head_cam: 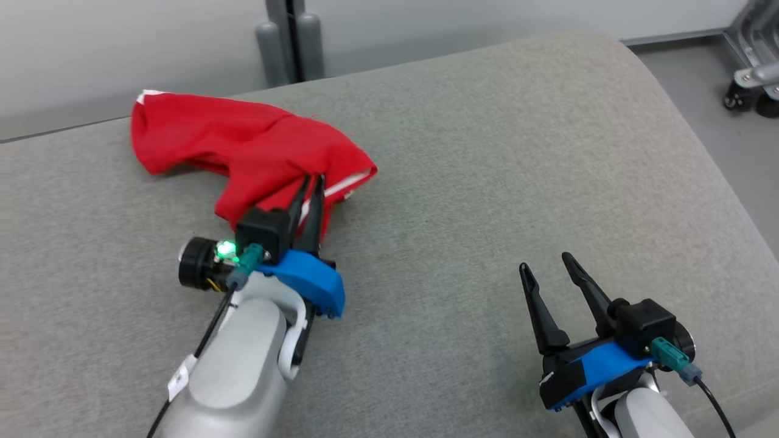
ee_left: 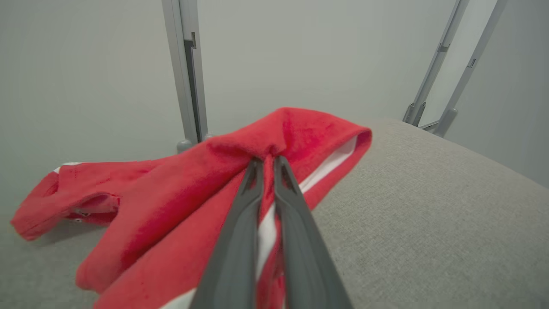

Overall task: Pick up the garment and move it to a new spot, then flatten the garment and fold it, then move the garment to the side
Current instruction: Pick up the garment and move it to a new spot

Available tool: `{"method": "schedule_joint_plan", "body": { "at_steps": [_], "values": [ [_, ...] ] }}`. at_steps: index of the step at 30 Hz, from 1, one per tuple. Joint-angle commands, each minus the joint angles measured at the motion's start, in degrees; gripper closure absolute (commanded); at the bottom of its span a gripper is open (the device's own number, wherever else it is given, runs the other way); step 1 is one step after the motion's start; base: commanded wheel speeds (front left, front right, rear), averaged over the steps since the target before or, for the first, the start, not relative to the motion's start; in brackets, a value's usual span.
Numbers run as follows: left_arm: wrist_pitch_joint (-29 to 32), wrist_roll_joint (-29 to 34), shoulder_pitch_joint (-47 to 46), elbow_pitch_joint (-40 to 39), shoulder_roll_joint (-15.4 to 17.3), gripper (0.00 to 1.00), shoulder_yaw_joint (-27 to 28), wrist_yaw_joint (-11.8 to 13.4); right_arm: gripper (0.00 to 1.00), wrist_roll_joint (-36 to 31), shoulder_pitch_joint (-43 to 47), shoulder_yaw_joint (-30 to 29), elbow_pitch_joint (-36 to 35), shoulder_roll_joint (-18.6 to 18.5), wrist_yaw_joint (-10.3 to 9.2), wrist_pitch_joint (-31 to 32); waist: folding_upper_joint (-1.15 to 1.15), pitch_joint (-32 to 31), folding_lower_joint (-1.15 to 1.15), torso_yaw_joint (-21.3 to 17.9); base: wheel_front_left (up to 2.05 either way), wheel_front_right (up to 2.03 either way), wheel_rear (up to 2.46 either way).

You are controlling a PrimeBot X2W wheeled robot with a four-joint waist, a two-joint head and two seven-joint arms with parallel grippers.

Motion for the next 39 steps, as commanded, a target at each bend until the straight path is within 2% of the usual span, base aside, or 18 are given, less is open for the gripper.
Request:
{"method": "schedule_joint_plan", "body": {
  "at_steps": [1,7,8,9,10,15,24,33,39],
  "values": [
    [-0.29,-0.74,1.56,-0.77,0.01,1.00,-0.54,0.99,0.00,-0.54,0.70,-0.13,-0.02,0.18,0.01,-0.04,0.01,-0.56,0.00,0.90,0.00,0.00,0.00],
    [-0.29,-2.02,7.06,-4.53,-0.01,1.00,-1.22,2.14,0.00,-1.07,1.91,-0.41,0.36,0.02,0.01,-0.04,0.01,-3.64,0.00,3.84,0.00,0.00,0.00],
    [-0.29,-1.49,8.19,-5.54,-0.02,0.85,-1.47,2.24,0.00,-1.21,2.35,-0.60,0.45,-0.07,0.01,-0.04,0.01,-4.30,0.00,4.43,0.00,0.00,0.00],
    [-0.28,-1.47,9.76,-6.35,-0.02,0.24,-1.52,2.39,0.00,-1.23,2.79,-0.61,0.60,-0.08,0.01,-0.04,0.01,-4.91,0.00,4.92,0.00,0.00,0.00],
    [-0.27,-0.63,11.09,-7.10,-0.03,0.00,-1.75,2.63,0.00,-1.35,3.11,-0.67,0.80,-0.12,0.01,-0.04,0.01,-5.59,0.00,5.38,0.00,0.00,0.00],
    [-0.27,1.24,16.34,-9.97,0.03,0.00,0.01,3.29,0.00,-1.74,4.16,-0.73,1.16,-0.06,0.01,-0.04,0.01,-8.05,0.00,6.66,0.00,0.00,0.00],
    [-0.24,3.81,29.56,-18.03,-0.02,0.00,11.80,6.34,0.00,-2.41,7.51,-1.32,0.57,0.05,0.01,-0.04,0.01,-12.10,0.00,8.52,0.00,0.00,0.00],
    [-0.24,7.40,35.10,-20.96,-0.05,0.00,16.50,5.40,0.00,-3.06,9.00,-2.04,0.77,-0.06,0.01,-0.04,0.01,-13.43,0.00,9.47,0.00,0.00,0.00],
    [-0.24,6.47,36.97,-21.78,-0.02,0.00,16.81,5.74,0.00,-3.27,9.40,-1.88,1.12,-0.03,0.01,-0.04,0.01,-13.80,0.00,9.59,0.00,0.00,0.00]
  ]
}}
